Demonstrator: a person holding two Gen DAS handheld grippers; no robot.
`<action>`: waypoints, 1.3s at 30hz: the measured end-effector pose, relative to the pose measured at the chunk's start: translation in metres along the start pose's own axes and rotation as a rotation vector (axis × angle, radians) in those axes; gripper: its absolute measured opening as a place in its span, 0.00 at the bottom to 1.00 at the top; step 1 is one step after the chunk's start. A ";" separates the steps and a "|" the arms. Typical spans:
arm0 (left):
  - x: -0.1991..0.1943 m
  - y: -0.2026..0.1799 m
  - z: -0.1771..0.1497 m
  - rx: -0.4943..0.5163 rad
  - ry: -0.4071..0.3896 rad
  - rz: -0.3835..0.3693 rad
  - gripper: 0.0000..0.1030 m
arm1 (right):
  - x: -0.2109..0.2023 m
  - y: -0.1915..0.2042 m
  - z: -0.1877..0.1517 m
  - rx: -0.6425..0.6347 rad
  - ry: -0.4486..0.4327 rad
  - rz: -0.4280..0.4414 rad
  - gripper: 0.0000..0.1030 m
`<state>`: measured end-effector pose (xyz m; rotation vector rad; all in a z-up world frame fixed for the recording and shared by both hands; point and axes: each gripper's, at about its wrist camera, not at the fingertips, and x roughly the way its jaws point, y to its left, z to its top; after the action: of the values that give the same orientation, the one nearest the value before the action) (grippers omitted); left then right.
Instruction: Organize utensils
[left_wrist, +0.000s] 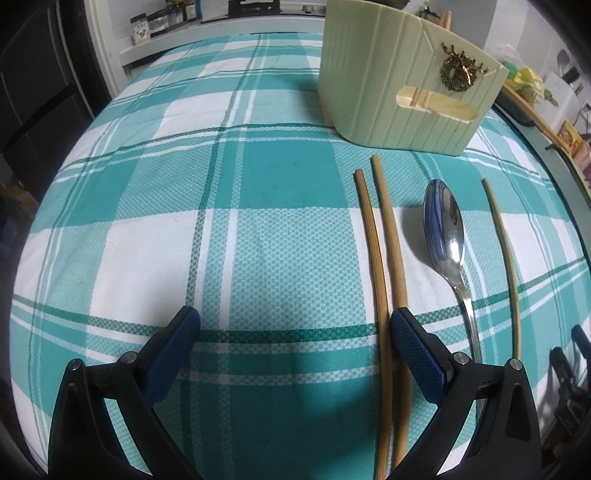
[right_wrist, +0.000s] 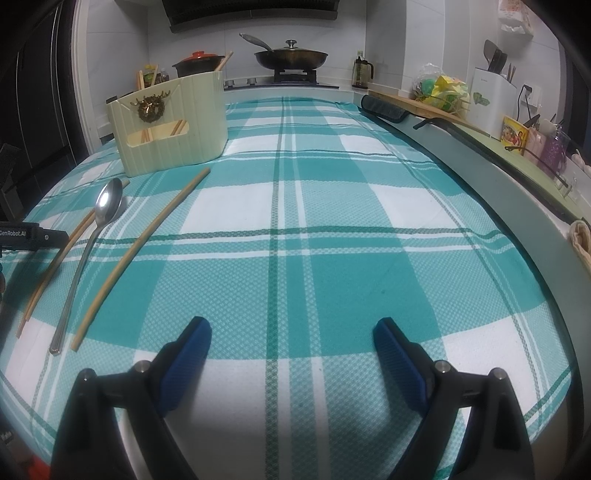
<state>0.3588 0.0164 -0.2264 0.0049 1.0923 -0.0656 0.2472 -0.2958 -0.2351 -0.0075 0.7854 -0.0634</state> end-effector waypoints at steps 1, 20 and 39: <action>0.001 -0.003 0.001 0.019 0.001 0.017 0.99 | 0.000 0.000 0.000 0.000 0.000 0.000 0.90; -0.020 -0.009 -0.015 0.093 -0.060 -0.016 0.13 | 0.006 0.067 0.053 -0.059 0.111 0.261 0.88; -0.053 0.020 -0.074 -0.089 -0.005 -0.098 0.08 | 0.008 0.047 0.031 -0.170 0.159 0.069 0.16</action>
<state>0.2703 0.0417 -0.2135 -0.1285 1.0897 -0.1054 0.2777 -0.2499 -0.2201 -0.1380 0.9477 0.0695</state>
